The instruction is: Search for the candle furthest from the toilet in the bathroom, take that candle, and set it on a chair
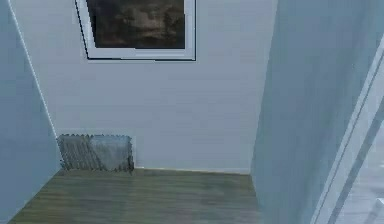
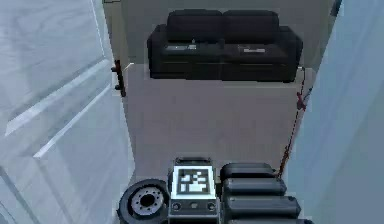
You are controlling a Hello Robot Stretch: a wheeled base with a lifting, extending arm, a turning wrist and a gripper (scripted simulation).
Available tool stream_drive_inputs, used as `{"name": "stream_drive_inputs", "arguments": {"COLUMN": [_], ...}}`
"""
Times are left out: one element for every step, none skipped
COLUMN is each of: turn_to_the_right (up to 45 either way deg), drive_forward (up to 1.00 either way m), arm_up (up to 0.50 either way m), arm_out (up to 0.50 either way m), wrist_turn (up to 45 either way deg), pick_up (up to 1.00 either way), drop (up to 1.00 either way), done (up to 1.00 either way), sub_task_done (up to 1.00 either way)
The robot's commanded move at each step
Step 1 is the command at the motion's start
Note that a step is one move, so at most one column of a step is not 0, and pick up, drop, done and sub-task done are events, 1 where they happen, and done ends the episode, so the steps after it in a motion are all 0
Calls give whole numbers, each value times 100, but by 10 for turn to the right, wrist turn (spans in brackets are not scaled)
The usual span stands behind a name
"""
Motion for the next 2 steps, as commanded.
{"name": "stream_drive_inputs", "arguments": {"turn_to_the_right": [450, 420], "drive_forward": [0, 0], "arm_up": [0, 0], "arm_out": [0, 0], "wrist_turn": [0, 0], "pick_up": [0, 0], "drop": [0, 0], "done": [0, 0], "sub_task_done": [0, 0]}}
